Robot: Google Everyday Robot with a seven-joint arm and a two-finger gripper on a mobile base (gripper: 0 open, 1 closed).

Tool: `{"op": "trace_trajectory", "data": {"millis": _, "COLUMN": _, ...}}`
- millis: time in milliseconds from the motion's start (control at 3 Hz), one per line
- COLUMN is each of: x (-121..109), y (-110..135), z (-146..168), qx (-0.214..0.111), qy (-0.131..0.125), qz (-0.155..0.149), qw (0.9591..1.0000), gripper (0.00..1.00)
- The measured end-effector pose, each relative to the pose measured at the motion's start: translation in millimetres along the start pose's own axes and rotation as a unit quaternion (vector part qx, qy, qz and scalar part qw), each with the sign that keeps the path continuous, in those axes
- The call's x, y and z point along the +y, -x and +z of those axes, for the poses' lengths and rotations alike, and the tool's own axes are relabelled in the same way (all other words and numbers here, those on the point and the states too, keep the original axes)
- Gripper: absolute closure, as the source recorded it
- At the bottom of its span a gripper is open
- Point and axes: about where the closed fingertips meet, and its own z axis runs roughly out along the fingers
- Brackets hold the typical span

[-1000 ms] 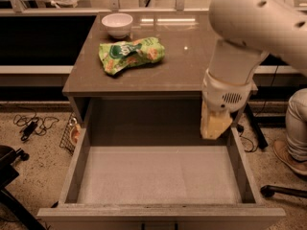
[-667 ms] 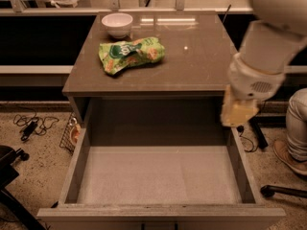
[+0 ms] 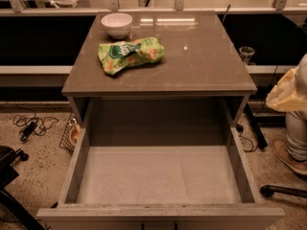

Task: Open top drawer

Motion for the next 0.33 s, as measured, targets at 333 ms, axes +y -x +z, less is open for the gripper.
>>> {"op": "trace_trajectory", "data": {"millis": 333, "x": 0.9, "y": 2.5, "z": 0.9, "qx": 0.003, "qy": 0.003, "qz": -0.001, "qw": 1.0000, "gripper": 1.00}}
